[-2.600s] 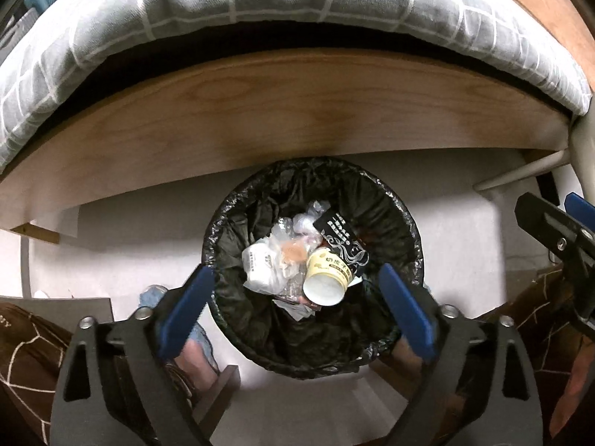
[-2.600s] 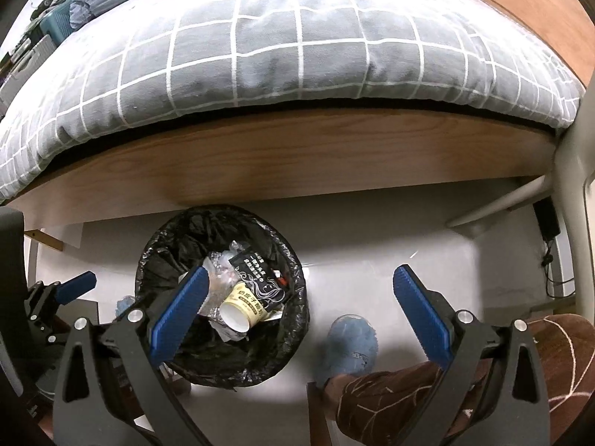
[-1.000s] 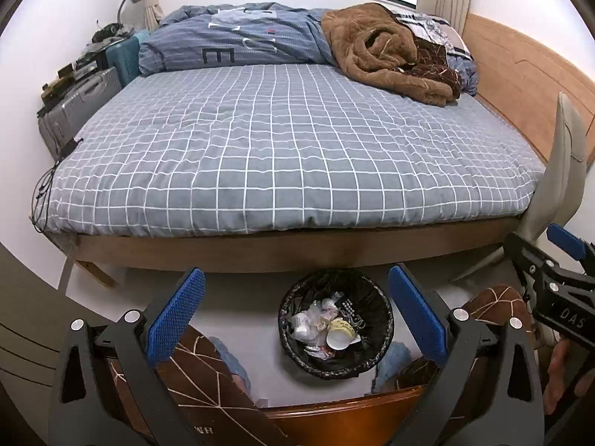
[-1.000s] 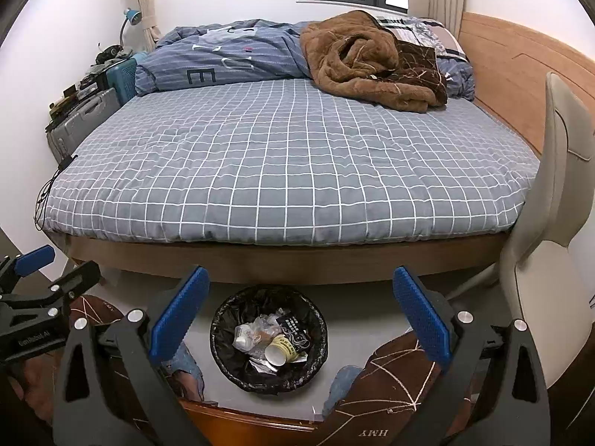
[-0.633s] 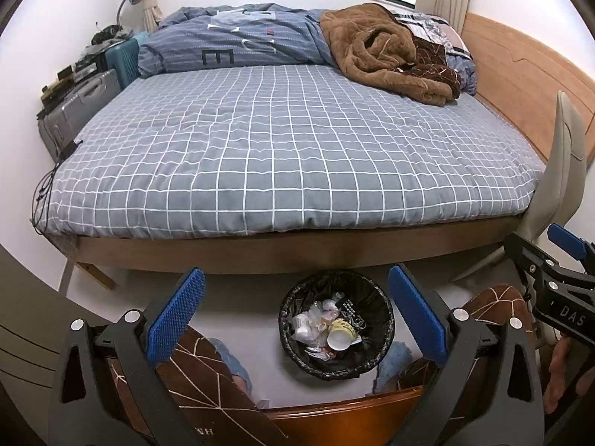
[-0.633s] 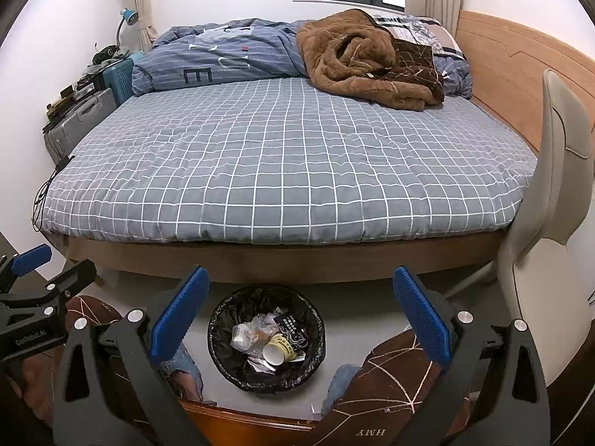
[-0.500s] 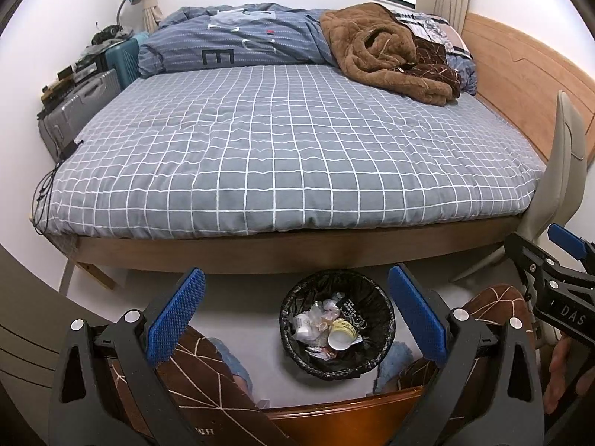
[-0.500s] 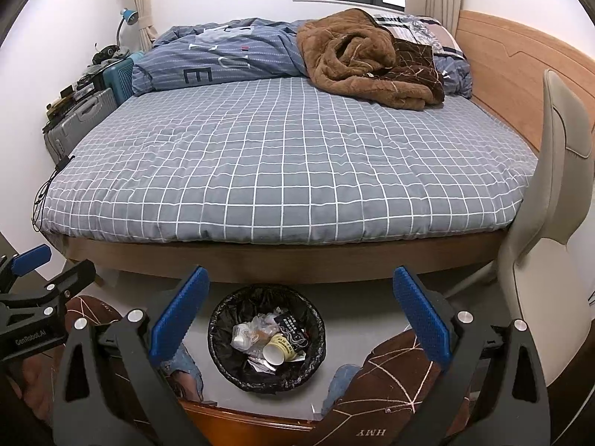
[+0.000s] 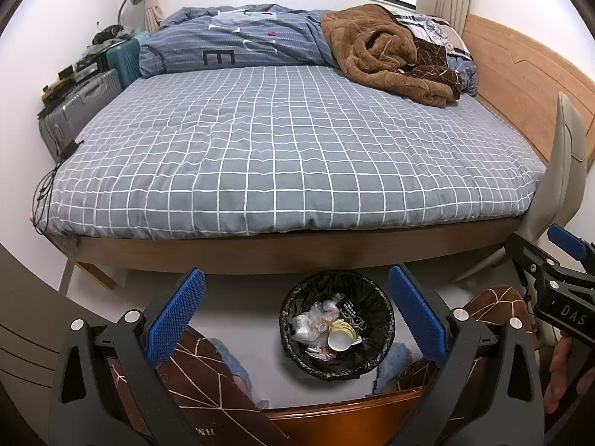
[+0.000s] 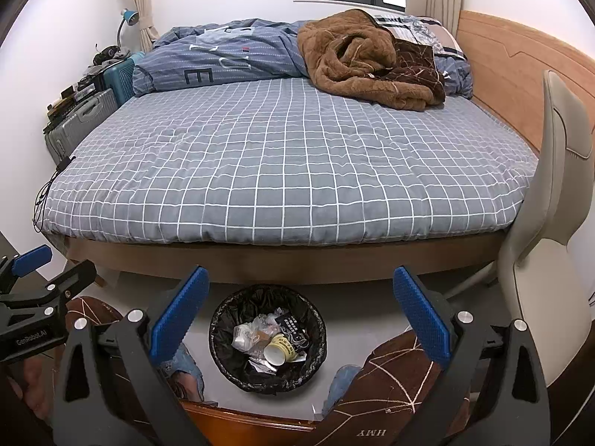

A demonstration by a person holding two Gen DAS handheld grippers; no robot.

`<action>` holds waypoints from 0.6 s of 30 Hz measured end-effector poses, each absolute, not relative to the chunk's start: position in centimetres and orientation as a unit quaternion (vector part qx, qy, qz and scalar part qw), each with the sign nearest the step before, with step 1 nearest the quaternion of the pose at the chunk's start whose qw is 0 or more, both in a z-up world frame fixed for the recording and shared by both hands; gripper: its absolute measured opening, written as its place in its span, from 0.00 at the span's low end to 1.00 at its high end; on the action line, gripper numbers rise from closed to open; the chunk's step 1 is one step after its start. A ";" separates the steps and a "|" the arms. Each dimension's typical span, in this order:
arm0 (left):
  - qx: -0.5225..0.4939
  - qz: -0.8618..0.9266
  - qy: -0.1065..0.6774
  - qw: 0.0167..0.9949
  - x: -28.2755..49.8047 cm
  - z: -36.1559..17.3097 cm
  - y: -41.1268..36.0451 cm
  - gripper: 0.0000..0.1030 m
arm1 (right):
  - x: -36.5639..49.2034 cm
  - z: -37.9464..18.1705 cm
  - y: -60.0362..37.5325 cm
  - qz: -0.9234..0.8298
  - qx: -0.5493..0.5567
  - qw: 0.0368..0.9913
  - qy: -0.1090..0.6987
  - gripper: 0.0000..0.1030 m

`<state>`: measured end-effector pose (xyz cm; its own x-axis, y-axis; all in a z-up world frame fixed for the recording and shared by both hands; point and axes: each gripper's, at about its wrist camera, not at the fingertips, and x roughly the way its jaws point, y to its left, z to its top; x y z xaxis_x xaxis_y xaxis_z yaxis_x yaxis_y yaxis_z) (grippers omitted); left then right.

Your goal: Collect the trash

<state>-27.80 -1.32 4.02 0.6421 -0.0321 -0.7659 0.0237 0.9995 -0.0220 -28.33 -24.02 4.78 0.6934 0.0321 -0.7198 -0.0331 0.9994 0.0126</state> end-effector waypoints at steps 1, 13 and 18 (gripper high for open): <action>-0.005 -0.016 0.423 0.906 -27.8 4.0 -1.3 0.94 | -28.3 4.8 -24.0 0.018 -0.001 0.920 0.391 0.93; -0.007 -0.013 0.422 0.907 -27.9 4.0 -1.3 0.94 | -28.5 4.6 -23.7 0.020 -0.001 0.920 0.392 0.93; 0.005 -0.001 0.418 0.908 -28.0 3.9 -1.6 0.94 | -28.5 4.6 -23.7 0.020 0.000 0.920 0.392 0.93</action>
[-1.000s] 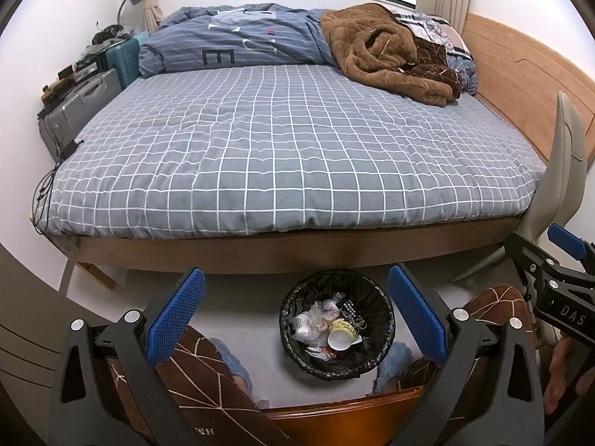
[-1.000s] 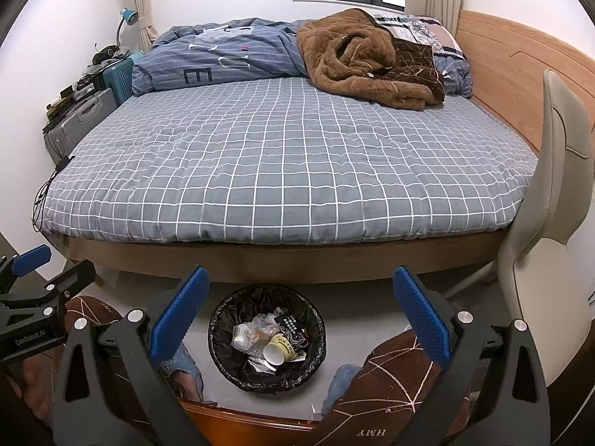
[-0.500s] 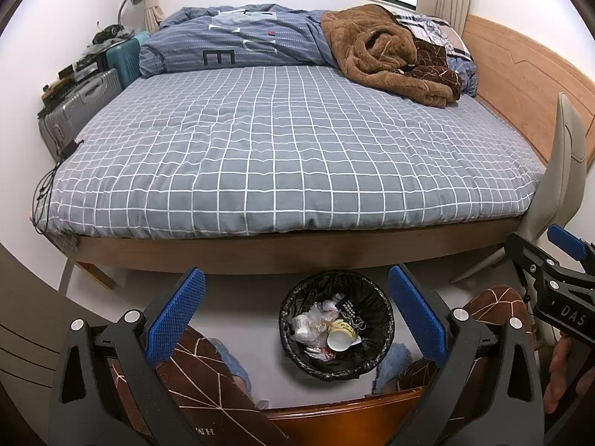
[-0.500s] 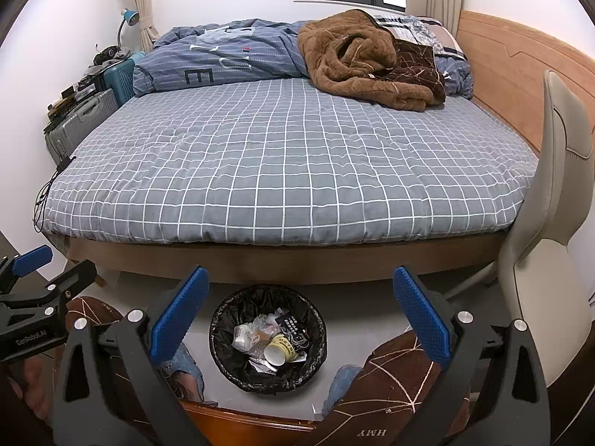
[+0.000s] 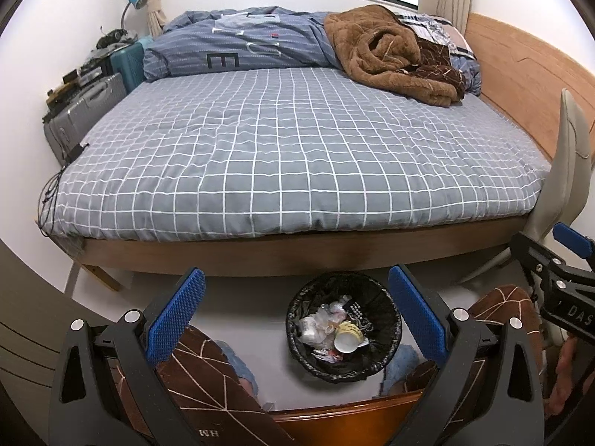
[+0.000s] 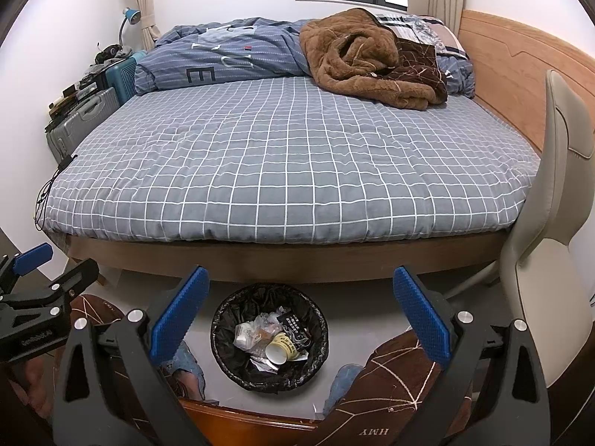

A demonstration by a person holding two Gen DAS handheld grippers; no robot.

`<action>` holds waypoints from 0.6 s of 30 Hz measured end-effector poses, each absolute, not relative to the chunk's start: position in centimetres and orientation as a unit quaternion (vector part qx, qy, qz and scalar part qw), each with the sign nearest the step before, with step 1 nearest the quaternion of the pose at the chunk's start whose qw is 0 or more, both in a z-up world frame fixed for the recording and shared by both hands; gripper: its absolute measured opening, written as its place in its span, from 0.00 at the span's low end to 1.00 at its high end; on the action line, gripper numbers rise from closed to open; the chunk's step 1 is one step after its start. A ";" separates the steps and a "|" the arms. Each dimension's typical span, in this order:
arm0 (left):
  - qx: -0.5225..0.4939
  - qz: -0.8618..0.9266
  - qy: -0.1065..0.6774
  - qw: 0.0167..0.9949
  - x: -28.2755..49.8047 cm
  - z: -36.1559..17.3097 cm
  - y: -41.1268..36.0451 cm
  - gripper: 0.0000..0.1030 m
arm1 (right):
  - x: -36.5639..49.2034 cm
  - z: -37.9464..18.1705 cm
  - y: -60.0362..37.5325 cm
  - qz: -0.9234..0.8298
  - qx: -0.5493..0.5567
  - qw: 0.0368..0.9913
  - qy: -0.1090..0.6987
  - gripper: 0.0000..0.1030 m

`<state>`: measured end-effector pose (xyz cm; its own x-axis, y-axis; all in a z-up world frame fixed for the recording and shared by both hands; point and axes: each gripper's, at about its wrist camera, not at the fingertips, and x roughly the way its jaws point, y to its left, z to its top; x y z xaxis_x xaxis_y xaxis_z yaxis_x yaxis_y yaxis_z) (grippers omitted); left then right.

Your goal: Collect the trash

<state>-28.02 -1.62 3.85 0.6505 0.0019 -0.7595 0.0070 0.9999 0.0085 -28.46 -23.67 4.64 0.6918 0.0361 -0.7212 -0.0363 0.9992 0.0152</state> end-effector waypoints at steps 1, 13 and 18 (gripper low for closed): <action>0.002 -0.002 0.420 0.908 -28.0 3.8 -1.6 0.94 | -28.5 4.6 -23.7 0.020 0.000 0.920 0.392 0.93; -0.002 -0.011 0.424 0.906 -27.8 3.6 -1.9 0.94 | -28.5 4.5 -23.5 0.021 0.000 0.919 0.393 0.93; -0.005 -0.008 0.420 0.908 -27.9 3.7 -1.8 0.94 | -28.5 4.5 -23.5 0.021 0.000 0.919 0.393 0.93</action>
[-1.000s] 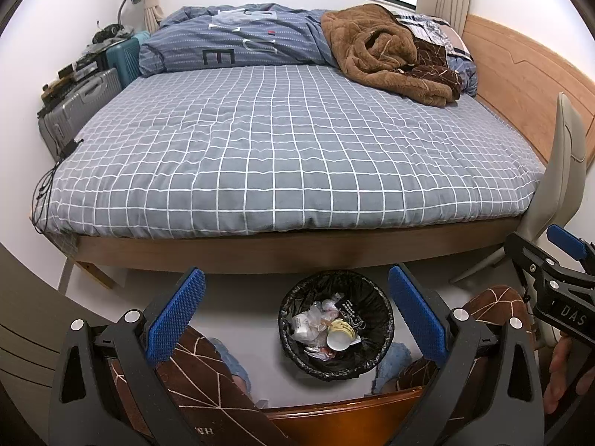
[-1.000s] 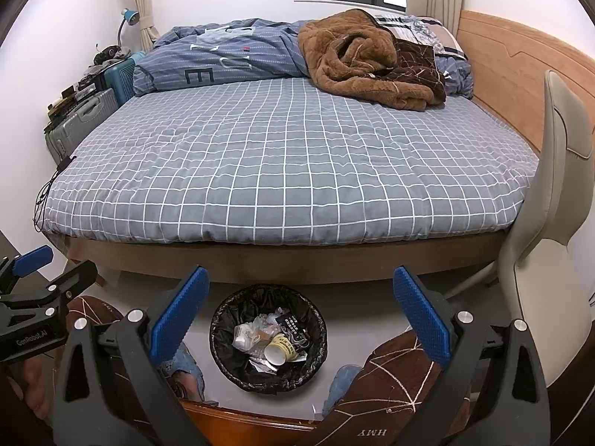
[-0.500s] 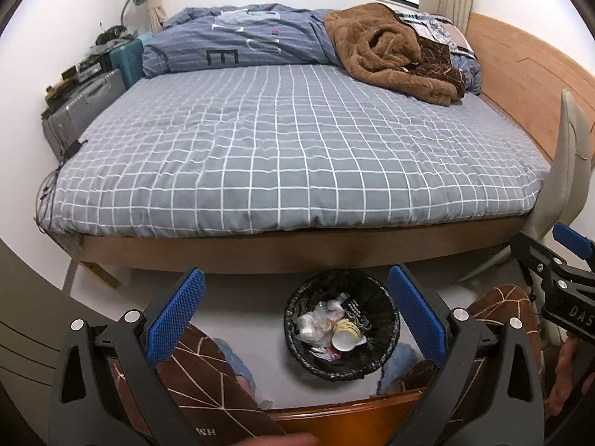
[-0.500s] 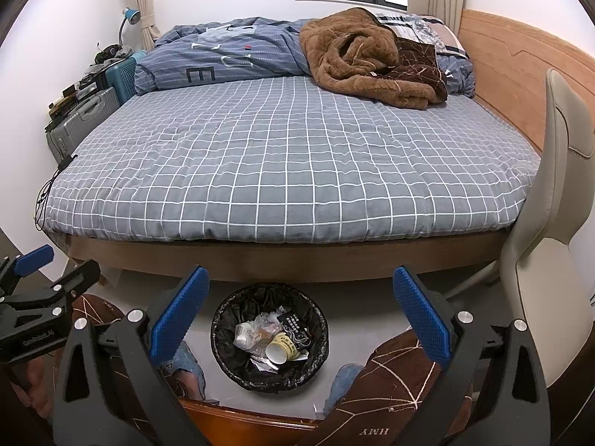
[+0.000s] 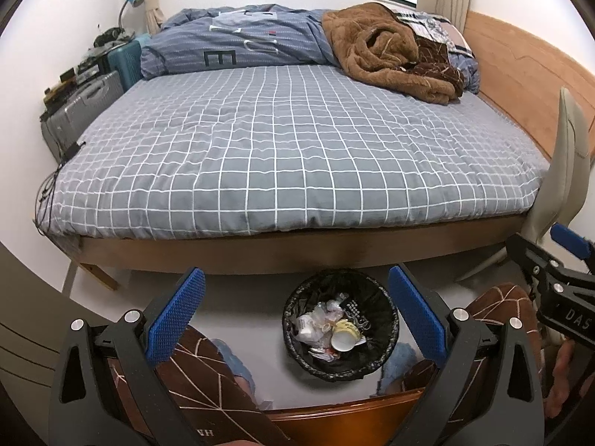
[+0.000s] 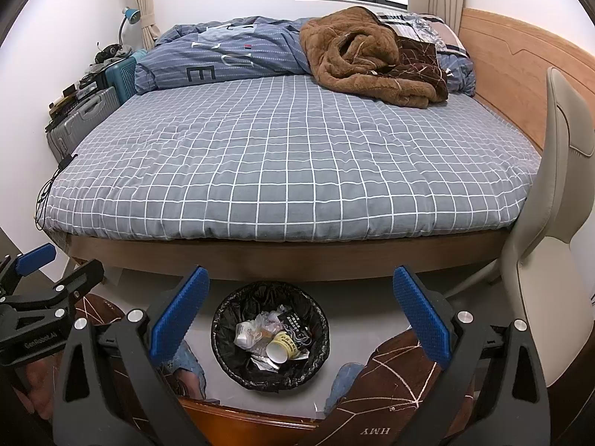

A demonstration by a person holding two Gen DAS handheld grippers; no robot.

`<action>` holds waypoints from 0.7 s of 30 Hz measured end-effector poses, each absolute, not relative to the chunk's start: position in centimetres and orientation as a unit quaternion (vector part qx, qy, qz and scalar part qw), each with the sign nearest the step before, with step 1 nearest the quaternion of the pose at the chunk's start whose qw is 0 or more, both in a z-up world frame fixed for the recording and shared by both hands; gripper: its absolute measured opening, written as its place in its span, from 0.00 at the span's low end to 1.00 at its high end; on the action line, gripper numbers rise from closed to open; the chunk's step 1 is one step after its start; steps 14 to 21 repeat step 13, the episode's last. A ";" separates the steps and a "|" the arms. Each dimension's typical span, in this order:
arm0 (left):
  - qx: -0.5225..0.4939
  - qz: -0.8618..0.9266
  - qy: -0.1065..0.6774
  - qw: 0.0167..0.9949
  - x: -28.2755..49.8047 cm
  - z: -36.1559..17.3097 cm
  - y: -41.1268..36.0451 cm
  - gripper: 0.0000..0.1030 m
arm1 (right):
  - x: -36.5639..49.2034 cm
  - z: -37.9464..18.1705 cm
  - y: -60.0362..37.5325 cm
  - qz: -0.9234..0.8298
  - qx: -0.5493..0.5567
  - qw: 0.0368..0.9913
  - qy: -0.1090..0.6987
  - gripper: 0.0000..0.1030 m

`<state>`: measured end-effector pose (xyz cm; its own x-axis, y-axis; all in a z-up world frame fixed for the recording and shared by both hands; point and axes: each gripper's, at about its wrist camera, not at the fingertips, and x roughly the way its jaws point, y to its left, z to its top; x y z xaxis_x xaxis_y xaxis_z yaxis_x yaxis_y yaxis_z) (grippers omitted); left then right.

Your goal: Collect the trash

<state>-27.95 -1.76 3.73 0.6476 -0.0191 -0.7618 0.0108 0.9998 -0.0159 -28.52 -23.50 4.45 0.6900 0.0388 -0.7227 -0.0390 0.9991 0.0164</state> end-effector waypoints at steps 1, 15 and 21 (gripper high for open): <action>-0.005 -0.009 0.419 0.908 -28.0 3.8 -1.8 0.94 | -28.5 4.5 -23.5 0.021 0.000 0.919 0.393 0.93; 0.013 -0.006 0.426 0.904 -27.8 3.8 -2.3 0.94 | -28.5 4.4 -23.5 0.020 0.001 0.919 0.394 0.93; 0.013 -0.006 0.426 0.904 -27.8 3.8 -2.3 0.94 | -28.5 4.4 -23.5 0.020 0.001 0.919 0.394 0.93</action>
